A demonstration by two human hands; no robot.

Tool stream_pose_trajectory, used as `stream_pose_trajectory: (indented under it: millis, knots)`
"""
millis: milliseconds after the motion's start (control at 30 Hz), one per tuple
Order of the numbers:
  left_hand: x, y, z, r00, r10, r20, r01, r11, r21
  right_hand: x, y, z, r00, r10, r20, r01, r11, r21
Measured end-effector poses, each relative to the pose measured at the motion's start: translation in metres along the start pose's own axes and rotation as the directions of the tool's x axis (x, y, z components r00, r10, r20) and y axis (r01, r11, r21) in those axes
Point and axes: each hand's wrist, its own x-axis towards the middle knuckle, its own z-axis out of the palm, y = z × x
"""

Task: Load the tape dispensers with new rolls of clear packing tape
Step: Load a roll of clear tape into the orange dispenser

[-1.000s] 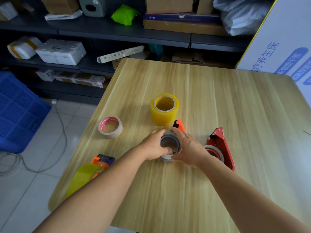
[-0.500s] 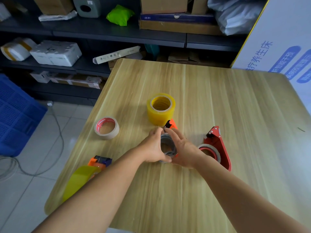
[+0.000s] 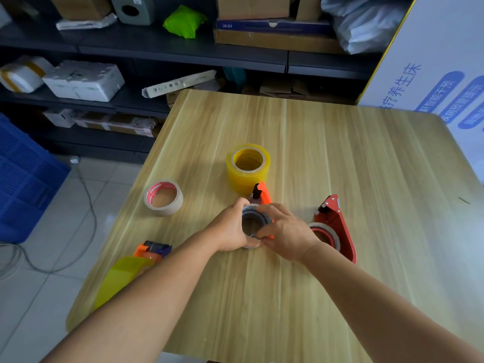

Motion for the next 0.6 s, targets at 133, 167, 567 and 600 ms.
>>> stream_pose_trajectory:
  millis: [133, 167, 567, 600]
  knots:
    - [-0.002, 0.001, -0.001, 0.999, 0.023, -0.033, -0.024, 1.000, -0.018, 0.003, -0.004, -0.006, 0.997, 0.016, 0.072, -0.016, 1.000, 0.008]
    - [-0.003, 0.002, -0.001, 0.999, 0.022, -0.031, -0.023, 0.999, -0.033, 0.004, -0.005, -0.006, 0.996, 0.034, 0.080, -0.035, 0.999, 0.005]
    - [-0.005, 0.015, -0.013, 0.999, 0.044, -0.024, -0.046, 0.996, -0.077, 0.010, -0.012, -0.035, 0.988, 0.106, 0.110, -0.115, 0.990, 0.077]
    - [-0.005, 0.015, -0.015, 0.998, 0.048, -0.038, -0.052, 0.994, -0.092, 0.010, -0.014, -0.037, 0.986, 0.113, 0.120, -0.125, 0.988, 0.096]
